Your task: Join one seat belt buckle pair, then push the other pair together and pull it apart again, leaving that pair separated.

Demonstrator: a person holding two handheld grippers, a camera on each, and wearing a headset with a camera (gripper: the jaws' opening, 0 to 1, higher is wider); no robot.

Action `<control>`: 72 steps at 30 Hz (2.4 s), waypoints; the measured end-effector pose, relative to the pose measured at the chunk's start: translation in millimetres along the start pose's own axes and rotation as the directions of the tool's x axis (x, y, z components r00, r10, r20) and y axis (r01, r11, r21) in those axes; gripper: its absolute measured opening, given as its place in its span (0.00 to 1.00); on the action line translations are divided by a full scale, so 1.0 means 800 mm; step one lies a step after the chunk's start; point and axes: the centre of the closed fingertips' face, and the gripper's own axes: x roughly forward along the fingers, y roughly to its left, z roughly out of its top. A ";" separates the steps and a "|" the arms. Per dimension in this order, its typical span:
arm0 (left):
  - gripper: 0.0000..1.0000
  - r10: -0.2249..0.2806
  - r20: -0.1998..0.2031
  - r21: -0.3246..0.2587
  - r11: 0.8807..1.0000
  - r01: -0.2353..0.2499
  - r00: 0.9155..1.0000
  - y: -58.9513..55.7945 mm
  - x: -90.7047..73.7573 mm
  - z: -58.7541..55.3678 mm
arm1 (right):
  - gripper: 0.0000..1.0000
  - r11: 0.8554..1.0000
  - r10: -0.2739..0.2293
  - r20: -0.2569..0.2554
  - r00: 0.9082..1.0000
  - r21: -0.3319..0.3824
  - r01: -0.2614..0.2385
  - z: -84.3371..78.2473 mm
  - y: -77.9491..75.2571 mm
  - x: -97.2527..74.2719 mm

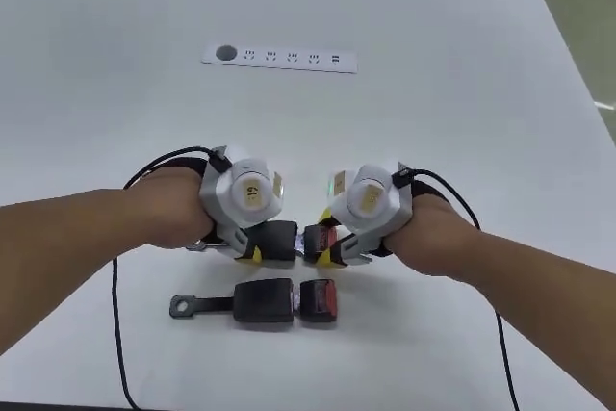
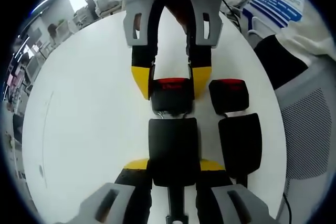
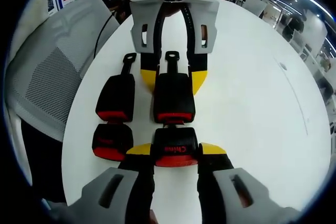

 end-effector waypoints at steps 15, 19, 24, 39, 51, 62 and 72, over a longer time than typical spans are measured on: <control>0.31 0.005 0.003 -0.017 1.000 -0.005 1.000 -0.002 -0.001 0.001 | 0.29 1.000 -0.004 -0.017 1.000 -0.013 0.004 0.000 0.002 -0.003; 0.31 0.005 0.008 -0.022 1.000 -0.005 1.000 -0.001 0.000 0.000 | 0.29 1.000 -0.005 -0.023 1.000 -0.014 0.005 -0.006 0.000 -0.007; 0.32 0.005 0.008 -0.025 1.000 -0.004 1.000 -0.002 0.000 -0.001 | 0.29 1.000 -0.007 -0.030 1.000 -0.013 0.006 -0.011 0.000 -0.007; 0.32 0.010 -0.005 -0.043 0.999 -0.010 1.000 0.000 0.001 -0.003 | 0.30 0.999 -0.033 -0.030 0.999 0.019 0.033 -0.051 -0.001 -0.032; 0.32 0.017 -0.008 -0.052 0.998 -0.017 1.000 0.000 0.001 -0.003 | 0.31 0.997 -0.057 -0.091 0.994 0.050 0.062 -0.112 0.005 -0.069; 0.33 0.016 0.005 -0.049 0.999 -0.016 1.000 -0.002 -0.001 -0.002 | 0.32 0.998 -0.060 -0.151 0.987 0.019 0.064 -0.139 0.004 -0.086; 0.33 0.023 -0.017 -0.042 0.999 -0.023 1.000 -0.004 0.000 -0.003 | 0.32 0.997 -0.071 -0.174 0.982 -0.004 0.071 -0.146 0.002 -0.084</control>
